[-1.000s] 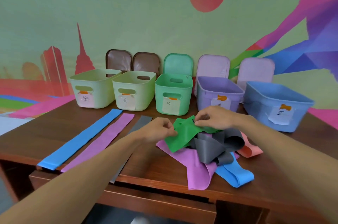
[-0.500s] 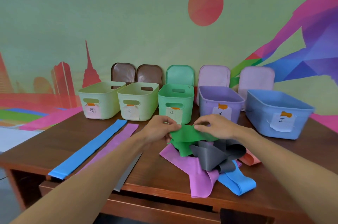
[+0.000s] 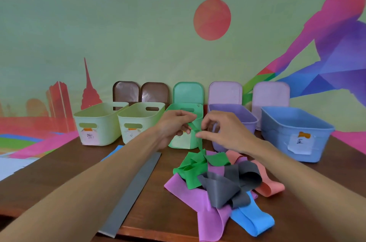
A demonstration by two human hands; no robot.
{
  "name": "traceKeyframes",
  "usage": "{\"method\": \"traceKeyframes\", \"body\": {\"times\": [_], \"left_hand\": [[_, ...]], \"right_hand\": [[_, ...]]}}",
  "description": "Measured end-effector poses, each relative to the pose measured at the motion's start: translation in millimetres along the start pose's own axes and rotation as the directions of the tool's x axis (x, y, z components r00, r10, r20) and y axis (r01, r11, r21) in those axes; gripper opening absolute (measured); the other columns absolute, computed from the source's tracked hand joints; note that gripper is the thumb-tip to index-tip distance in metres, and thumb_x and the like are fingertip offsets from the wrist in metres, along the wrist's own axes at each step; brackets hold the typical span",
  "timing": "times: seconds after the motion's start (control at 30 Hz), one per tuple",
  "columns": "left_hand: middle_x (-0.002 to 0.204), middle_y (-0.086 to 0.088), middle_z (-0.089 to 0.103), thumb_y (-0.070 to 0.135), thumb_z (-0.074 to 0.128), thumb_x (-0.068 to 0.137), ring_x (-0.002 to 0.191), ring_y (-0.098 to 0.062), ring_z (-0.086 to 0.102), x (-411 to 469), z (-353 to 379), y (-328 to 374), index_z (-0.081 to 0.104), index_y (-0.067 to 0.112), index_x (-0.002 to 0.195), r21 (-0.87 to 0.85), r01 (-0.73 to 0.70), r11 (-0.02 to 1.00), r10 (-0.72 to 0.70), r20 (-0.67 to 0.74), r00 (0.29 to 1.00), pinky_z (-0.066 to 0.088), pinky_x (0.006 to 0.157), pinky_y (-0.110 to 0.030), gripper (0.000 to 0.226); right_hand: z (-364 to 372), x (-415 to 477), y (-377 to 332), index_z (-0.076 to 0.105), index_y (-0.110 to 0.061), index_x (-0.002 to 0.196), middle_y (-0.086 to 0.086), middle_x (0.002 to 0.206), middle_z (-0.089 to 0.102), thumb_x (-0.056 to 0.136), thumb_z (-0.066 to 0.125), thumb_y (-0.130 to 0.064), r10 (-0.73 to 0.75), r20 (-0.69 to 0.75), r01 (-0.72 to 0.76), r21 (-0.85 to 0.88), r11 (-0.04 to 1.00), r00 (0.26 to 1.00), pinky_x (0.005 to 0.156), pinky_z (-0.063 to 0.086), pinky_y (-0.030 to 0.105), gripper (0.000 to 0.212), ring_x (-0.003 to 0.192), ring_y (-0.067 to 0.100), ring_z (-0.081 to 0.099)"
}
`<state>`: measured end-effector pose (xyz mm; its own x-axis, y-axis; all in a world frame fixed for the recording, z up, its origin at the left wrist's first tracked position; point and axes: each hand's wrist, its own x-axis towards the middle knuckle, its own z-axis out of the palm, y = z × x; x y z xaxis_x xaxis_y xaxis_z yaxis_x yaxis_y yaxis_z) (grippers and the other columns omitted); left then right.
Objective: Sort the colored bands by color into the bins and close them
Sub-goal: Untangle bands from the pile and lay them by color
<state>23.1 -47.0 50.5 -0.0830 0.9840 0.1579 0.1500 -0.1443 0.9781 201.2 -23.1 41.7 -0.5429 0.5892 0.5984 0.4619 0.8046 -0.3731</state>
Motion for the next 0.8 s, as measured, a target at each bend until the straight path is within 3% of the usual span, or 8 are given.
{"method": "traceKeyframes", "body": {"times": [0.13,0.33,0.43,0.53,0.67,0.8], "left_hand": [[0.059,-0.001,0.063,0.022,0.058,0.093,0.051,-0.011,0.049,13.0,8.4,0.7,0.061,0.007,0.105,-0.02,-0.008,1.0,0.008,-0.003,1.0,0.031,0.053,-0.023,0.02],[0.063,-0.005,0.058,0.026,0.041,0.099,0.056,-0.016,0.051,26.2,19.0,-1.7,0.059,0.01,0.104,-0.132,-0.022,0.991,0.013,-0.064,0.998,0.034,0.057,-0.028,0.024],[0.082,-0.006,0.061,0.009,0.047,0.092,0.069,-0.017,0.057,28.7,19.4,-12.1,0.06,0.011,0.109,-0.047,-0.029,0.998,0.025,-0.083,0.996,0.041,0.061,-0.027,0.022],[0.105,-0.006,0.062,0.003,0.053,0.087,0.093,-0.016,0.059,26.9,27.8,-18.1,0.059,0.014,0.117,0.07,-0.018,0.997,0.015,0.034,0.999,0.047,0.077,-0.03,0.033],[0.097,0.01,0.057,0.002,0.055,0.089,0.093,-0.005,0.055,24.6,46.8,-17.7,0.053,0.031,0.093,0.044,-0.006,0.999,0.001,0.117,0.993,0.043,0.098,-0.037,0.03],[0.092,0.013,0.057,0.008,0.055,0.093,0.088,-0.002,0.054,25.7,51.0,-23.7,0.052,0.028,0.089,0.033,-0.012,0.999,0.008,0.107,0.994,0.043,0.095,-0.033,0.021]], "right_hand": [[-6.1,3.4,15.4,0.069,-0.013,0.083,-0.003,0.077,0.067,0.082,0.073,-0.02,0.024,-0.097,-0.016,0.075,0.997,0.995,0.068,0.047,0.02,0.008,0.07,0.007,0.059],[-17.4,17.3,38.4,0.069,-0.013,0.086,-0.001,0.069,0.066,0.083,0.072,-0.015,0.26,-0.215,-0.177,0.341,0.923,0.941,0.06,0.052,0.021,0.005,0.058,0.01,0.06],[-22.9,28.2,39.8,0.067,-0.015,0.087,-0.001,0.07,0.067,0.086,0.069,-0.014,0.324,-0.29,-0.179,0.43,0.885,0.901,0.054,0.05,0.021,0.002,0.053,0.009,0.059],[-29.0,44.1,31.2,0.066,-0.012,0.088,0.001,0.07,0.066,0.087,0.067,-0.013,0.352,-0.354,-0.151,0.486,0.861,0.866,0.049,0.046,0.02,0.002,0.048,0.007,0.055],[-30.8,62.6,13.1,0.065,-0.013,0.087,0.0,0.066,0.064,0.087,0.067,-0.013,0.386,-0.385,-0.114,0.569,0.814,0.838,0.044,0.045,0.024,0.002,0.044,0.006,0.054],[-26.0,69.6,-4.4,0.061,-0.009,0.09,0.003,0.07,0.063,0.089,0.063,-0.007,0.413,-0.36,-0.057,0.692,0.719,0.836,0.044,0.048,0.026,0.002,0.046,0.011,0.059]]}}
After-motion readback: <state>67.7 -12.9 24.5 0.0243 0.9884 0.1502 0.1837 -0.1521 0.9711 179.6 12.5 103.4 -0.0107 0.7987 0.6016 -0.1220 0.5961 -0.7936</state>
